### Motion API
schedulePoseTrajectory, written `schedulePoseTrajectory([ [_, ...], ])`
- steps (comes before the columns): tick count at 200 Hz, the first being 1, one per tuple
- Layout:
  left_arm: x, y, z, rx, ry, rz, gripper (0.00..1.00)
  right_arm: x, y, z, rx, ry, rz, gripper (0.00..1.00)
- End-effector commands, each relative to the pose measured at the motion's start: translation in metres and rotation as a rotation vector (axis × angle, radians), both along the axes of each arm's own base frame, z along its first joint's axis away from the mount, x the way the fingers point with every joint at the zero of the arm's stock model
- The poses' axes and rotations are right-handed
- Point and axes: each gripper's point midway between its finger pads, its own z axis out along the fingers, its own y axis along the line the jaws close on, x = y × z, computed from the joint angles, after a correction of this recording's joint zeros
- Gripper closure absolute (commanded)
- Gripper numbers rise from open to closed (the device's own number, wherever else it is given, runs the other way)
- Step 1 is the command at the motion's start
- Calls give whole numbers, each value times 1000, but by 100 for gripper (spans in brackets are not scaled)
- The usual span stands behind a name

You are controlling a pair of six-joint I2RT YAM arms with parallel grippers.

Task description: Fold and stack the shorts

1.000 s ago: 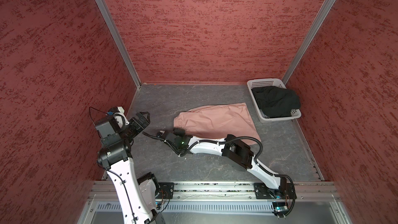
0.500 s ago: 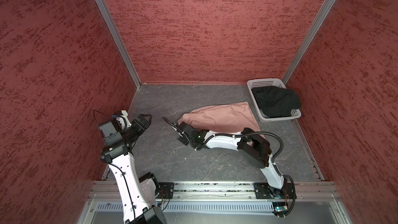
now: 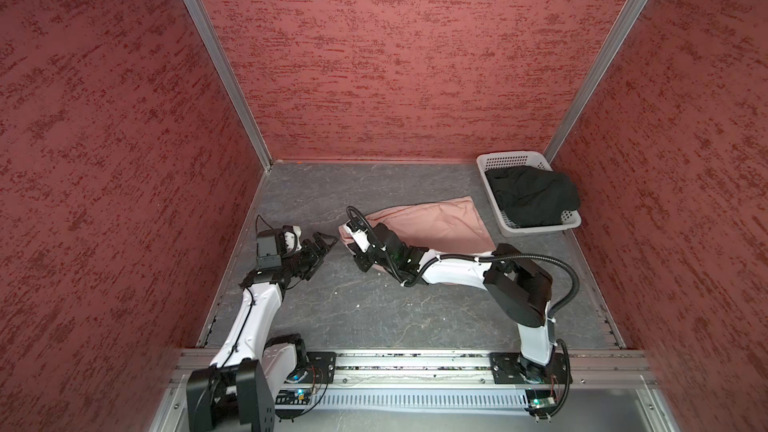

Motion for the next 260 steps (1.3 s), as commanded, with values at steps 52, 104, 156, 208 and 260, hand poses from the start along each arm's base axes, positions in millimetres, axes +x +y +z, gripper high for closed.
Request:
schedulePoseTrajectory([
  [52, 32, -19, -5, -27, -74, -2, 1, -6, 11, 16, 51, -43, 42, 100],
  [104, 45, -37, -20, 3, -74, -67, 1, -13, 17, 17, 54, -55, 73, 100],
  [156, 52, -53, -24, 13, -95, -121, 32, -30, 27, 25, 80, -59, 121, 100],
  [208, 51, -47, -6, 134, -106, -180, 84, -50, 15, 41, 128, -22, 138, 57],
  [260, 33, -38, 2, 236, -44, -221, 85, -17, -65, 89, 267, 94, -75, 49],
])
